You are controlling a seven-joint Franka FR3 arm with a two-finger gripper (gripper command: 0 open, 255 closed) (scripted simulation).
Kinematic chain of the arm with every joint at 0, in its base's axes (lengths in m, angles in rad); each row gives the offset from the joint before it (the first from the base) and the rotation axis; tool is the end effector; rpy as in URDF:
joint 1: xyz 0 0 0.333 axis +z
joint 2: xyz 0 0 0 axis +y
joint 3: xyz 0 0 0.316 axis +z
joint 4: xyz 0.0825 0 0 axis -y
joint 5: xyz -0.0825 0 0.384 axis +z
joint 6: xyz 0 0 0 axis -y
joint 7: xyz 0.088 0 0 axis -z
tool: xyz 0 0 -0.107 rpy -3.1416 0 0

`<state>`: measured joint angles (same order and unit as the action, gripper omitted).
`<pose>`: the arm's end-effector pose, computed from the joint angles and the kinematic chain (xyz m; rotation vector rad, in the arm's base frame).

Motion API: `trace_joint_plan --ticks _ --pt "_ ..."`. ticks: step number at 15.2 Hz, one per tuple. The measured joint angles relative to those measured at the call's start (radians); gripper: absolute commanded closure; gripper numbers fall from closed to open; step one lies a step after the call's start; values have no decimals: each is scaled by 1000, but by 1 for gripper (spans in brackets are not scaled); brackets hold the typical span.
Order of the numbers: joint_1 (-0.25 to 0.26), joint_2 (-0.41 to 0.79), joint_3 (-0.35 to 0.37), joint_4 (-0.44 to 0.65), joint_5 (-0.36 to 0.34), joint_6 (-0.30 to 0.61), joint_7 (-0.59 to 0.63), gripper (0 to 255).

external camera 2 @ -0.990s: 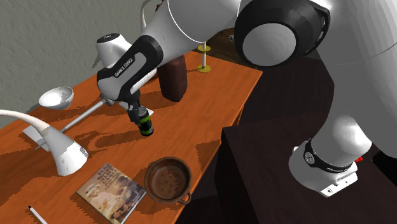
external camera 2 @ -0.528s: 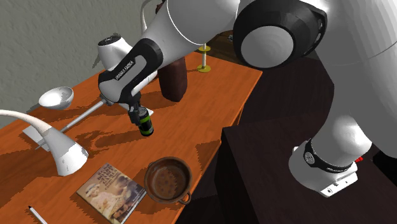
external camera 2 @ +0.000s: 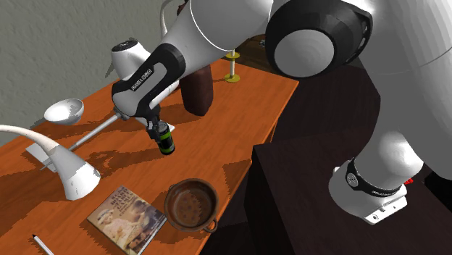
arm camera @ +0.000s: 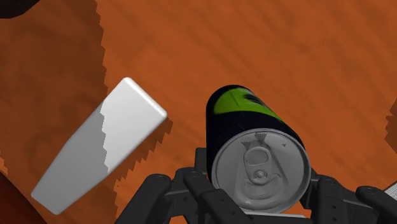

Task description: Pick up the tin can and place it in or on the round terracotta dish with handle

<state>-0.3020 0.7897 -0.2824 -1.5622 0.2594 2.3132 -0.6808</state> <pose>0.6023 -0.3587 0.1912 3.1344 -0.0008 -0.0089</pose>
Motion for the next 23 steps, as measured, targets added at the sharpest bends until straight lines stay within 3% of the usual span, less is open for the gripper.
trace_joint_plan --ticks 23 --pt "24 -154 -37 9 -45 -162 24 255"
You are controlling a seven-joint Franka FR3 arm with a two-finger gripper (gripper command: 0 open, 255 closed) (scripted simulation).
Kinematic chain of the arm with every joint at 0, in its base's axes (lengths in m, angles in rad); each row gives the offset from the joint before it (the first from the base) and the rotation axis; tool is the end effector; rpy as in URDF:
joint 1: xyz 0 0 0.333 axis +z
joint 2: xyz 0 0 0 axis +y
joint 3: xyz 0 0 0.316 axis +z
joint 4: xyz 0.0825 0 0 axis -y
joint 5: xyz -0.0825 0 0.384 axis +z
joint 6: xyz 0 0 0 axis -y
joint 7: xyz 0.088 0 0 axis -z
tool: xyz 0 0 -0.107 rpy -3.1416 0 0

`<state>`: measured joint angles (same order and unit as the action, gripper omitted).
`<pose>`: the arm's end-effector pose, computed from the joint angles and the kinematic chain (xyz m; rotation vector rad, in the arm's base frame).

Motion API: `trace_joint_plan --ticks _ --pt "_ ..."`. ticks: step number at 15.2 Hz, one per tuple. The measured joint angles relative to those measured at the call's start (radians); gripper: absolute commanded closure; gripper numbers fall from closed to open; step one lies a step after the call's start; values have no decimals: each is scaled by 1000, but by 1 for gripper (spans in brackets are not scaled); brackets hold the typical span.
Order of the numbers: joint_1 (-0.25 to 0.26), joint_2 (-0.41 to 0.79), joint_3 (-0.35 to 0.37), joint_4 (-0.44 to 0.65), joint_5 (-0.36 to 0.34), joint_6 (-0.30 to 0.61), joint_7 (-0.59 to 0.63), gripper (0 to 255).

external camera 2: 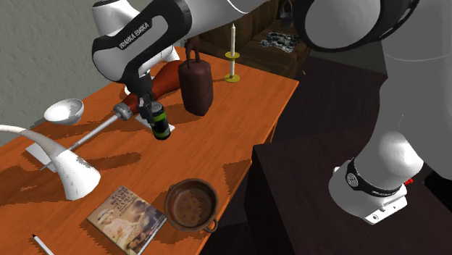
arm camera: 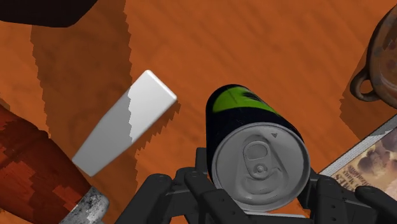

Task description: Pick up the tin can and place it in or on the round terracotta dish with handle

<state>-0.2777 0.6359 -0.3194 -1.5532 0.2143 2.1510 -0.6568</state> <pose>0.6019 -0.3582 0.2897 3.1355 -0.0003 -0.0108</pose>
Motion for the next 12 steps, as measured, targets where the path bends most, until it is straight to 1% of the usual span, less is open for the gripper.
trace_joint_plan --ticks 3,4,8,10,12 --pt "2 -21 -5 11 -7 -31 3 255" --pt "13 -40 -7 -10 -12 -29 11 255" --pt "80 -143 -11 -154 -38 16 65 255" --pt "126 -213 -13 -257 -59 51 107 255" --pt "162 -274 -13 -328 -80 66 146 255"
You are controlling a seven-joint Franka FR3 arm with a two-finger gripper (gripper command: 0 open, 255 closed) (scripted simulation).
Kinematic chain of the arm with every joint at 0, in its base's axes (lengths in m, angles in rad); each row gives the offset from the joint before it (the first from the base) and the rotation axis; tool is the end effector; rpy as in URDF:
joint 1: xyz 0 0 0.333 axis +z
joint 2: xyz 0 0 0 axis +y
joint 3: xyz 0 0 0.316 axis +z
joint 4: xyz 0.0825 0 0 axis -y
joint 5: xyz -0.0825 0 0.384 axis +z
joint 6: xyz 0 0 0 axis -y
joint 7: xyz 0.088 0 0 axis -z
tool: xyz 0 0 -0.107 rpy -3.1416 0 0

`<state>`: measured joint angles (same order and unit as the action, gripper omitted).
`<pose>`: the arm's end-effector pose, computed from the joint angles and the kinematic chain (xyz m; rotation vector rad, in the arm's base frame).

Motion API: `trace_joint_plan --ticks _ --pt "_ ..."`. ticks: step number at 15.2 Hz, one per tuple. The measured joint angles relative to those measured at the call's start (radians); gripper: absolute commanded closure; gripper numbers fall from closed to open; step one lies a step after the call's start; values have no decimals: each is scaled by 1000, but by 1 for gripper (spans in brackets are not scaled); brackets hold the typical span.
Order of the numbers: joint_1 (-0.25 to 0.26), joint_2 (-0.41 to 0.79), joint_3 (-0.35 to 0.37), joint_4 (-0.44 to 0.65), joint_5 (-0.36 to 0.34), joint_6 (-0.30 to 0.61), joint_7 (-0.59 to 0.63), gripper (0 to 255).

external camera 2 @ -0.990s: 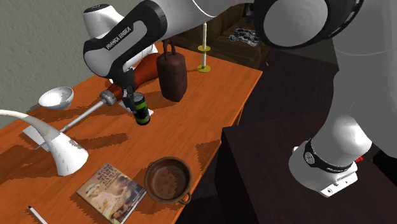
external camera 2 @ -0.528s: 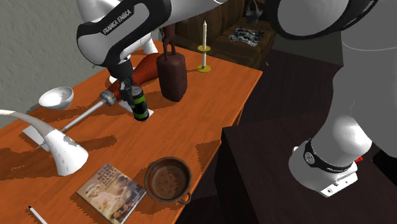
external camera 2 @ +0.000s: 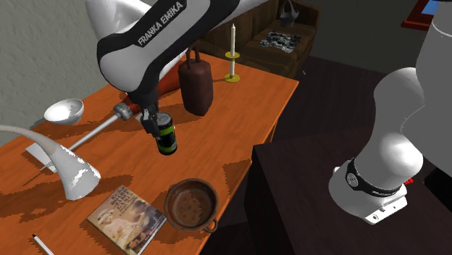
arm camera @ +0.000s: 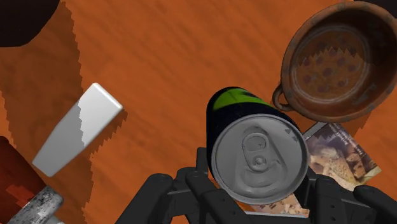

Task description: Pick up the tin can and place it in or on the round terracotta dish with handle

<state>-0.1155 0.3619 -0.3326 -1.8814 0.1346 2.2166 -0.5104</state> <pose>0.5713 -0.2566 0.3265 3.1355 0.0010 -0.0113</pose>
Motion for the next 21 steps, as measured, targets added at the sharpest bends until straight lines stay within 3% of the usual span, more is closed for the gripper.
trace_joint_plan --ticks 12,21 --pt "184 -291 59 -329 -119 56 293 255" --pt "199 -267 74 -394 -111 143 319 255"
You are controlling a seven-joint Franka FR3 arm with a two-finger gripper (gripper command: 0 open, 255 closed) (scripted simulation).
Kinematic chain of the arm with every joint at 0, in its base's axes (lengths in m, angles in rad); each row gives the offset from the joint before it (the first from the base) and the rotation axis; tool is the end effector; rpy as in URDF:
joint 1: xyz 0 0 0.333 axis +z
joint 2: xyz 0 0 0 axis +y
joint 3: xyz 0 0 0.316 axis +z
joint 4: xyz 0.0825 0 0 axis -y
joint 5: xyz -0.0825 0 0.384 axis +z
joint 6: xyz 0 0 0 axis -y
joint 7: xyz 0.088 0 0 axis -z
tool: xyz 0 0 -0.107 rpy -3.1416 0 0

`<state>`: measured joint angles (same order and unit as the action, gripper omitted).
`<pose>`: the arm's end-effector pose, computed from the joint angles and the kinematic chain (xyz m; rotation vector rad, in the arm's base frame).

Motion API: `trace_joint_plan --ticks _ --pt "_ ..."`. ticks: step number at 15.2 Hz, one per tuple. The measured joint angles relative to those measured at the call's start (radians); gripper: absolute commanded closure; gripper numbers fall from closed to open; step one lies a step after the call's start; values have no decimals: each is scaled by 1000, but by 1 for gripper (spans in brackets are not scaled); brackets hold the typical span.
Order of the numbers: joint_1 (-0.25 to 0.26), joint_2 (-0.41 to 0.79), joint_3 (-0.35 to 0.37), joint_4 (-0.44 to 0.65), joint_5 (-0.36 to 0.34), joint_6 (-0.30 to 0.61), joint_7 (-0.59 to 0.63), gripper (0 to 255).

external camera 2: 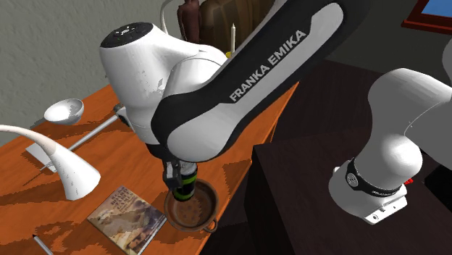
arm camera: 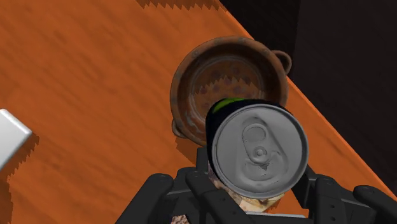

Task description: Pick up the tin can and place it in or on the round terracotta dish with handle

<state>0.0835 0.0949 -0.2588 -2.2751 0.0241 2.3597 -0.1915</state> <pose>0.5179 -0.0912 0.3158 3.1356 0.0001 -0.0128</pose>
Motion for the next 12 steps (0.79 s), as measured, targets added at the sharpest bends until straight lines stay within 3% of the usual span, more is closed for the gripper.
trace_joint_plan --ticks 12 --pt "-9 127 15 -28 54 150 -35 255"
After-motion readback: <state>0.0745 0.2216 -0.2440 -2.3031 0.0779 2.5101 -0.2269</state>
